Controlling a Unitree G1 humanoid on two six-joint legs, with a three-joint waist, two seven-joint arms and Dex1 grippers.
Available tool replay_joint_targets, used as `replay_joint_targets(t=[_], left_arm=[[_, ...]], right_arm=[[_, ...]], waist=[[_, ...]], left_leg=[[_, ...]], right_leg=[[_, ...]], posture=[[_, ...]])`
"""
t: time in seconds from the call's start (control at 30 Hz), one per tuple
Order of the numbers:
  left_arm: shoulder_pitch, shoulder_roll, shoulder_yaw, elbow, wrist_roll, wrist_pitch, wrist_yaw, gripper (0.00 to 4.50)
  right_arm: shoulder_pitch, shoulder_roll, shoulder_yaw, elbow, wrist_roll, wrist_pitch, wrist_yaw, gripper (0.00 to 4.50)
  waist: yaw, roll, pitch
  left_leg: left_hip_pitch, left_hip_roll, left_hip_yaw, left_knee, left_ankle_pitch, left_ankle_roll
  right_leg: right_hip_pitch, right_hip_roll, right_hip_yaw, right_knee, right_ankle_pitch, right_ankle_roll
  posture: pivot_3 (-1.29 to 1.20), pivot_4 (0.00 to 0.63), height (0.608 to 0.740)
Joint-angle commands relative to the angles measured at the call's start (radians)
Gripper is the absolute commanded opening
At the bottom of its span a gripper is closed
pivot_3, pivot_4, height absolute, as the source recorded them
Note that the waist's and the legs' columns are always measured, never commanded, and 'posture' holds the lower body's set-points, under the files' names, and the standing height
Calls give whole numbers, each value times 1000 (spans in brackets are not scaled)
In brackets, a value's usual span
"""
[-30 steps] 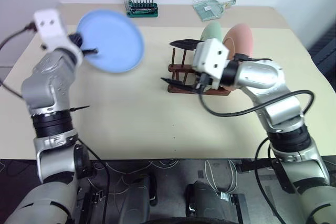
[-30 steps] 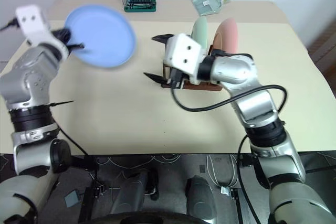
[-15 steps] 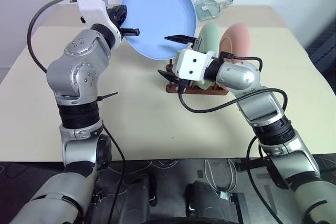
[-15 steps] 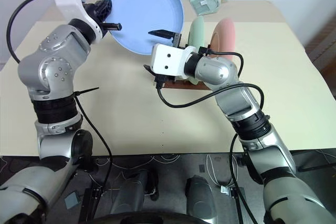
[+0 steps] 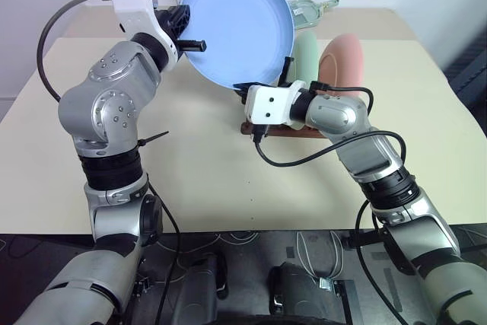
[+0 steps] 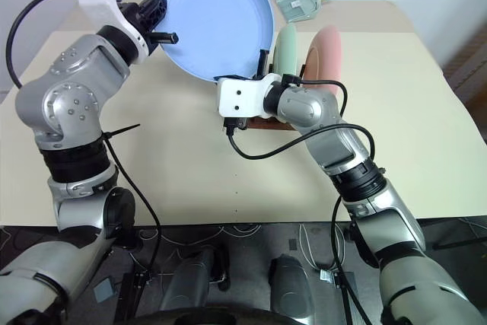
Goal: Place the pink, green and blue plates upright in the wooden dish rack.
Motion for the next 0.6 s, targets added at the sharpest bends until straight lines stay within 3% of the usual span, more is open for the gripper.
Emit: replay_joint_targets(t=[0.03,0.13,0.2,0.47,0.6], left_arm=[[-28,7,12,-49,-14,-5,1,0],[-34,-9,28,-39,-31,-13,0,0],[-39,-31,59,-37,-59,-21,6,663],[-83,-54,160,-3,-73,-145,86,4458],[-102,-16,225,47,-58,-243,123,4458]], right_arm=[[-25,9,-31,-13,-4,-15,-17,38],[-26,8,-31,-10,-8,-28,-18,38],[-24,7,-31,-12,-13,-38,-19,0],[-21,11,-31,-7,-17,-63,-22,0],[-21,18,-33,-4,-16,-79,-32,0]], waist=[[0,0,0],[0,0,0],[0,0,0],[-1,0,0],[-1,0,0]], left_leg=[[0,0,0,0,0,0],[0,0,0,0,0,0],[0,0,0,0,0,0],[0,0,0,0,0,0],[0,0,0,0,0,0]], right_leg=[[0,0,0,0,0,0],[0,0,0,0,0,0],[0,0,0,0,0,0],[0,0,0,0,0,0],[0,0,0,0,0,0]], posture=[[0,150,736],[0,150,736],[0,150,736],[0,150,736],[0,150,736]])
